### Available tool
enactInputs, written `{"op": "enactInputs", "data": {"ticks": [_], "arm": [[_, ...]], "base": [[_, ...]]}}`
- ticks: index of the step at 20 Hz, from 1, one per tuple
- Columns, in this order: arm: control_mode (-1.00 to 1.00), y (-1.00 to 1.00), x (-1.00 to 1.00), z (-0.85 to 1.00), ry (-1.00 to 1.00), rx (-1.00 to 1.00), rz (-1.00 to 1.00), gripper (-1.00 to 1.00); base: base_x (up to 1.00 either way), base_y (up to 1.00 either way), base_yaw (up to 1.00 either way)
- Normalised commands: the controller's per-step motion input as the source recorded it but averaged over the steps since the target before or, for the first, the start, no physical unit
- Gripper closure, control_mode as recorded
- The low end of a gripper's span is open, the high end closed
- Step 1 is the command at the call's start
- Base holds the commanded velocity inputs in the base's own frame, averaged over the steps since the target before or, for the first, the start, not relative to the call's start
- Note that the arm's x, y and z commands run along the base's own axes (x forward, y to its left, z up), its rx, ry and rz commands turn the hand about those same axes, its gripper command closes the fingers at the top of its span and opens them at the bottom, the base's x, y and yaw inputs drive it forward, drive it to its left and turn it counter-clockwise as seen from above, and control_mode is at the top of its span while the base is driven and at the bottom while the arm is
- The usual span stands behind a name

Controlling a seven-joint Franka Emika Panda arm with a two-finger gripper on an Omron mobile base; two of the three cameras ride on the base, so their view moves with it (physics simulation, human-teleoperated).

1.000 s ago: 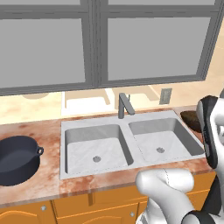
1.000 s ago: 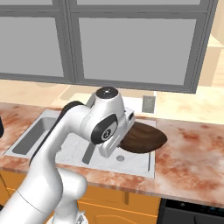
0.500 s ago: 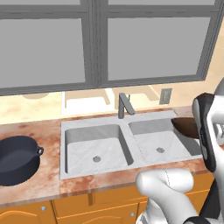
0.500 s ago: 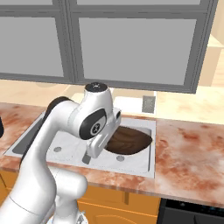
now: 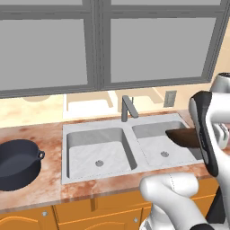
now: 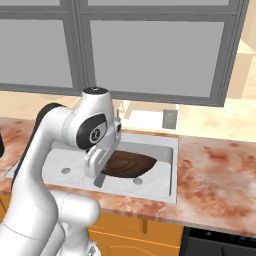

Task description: Place the bowl in the left basin and the pot in the right basin of the sink.

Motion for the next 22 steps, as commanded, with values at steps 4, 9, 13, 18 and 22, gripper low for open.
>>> {"op": "enactInputs", "data": {"ticks": [4, 9, 13, 18, 22], "arm": [[-1.0, 0.4, -0.2, 0.03, 0.01, 0.05, 0.14, 1.0], [-1.0, 0.42, -0.19, 0.02, 0.0, 0.06, 0.14, 1.0], [-1.0, 0.42, -0.16, 0.0, 0.0, 0.09, 0.13, 1.0], [-1.0, 0.44, -0.13, 0.0, 0.0, 0.1, 0.13, 1.0], [-1.0, 0.43, -0.1, 0.04, 0.0, 0.11, 0.13, 1.0]], "base": [[0.0, 0.0, 0.0], [0.0, 0.0, 0.0], [0.0, 0.0, 0.0], [0.0, 0.0, 0.0], [0.0, 0.0, 0.0]]}}
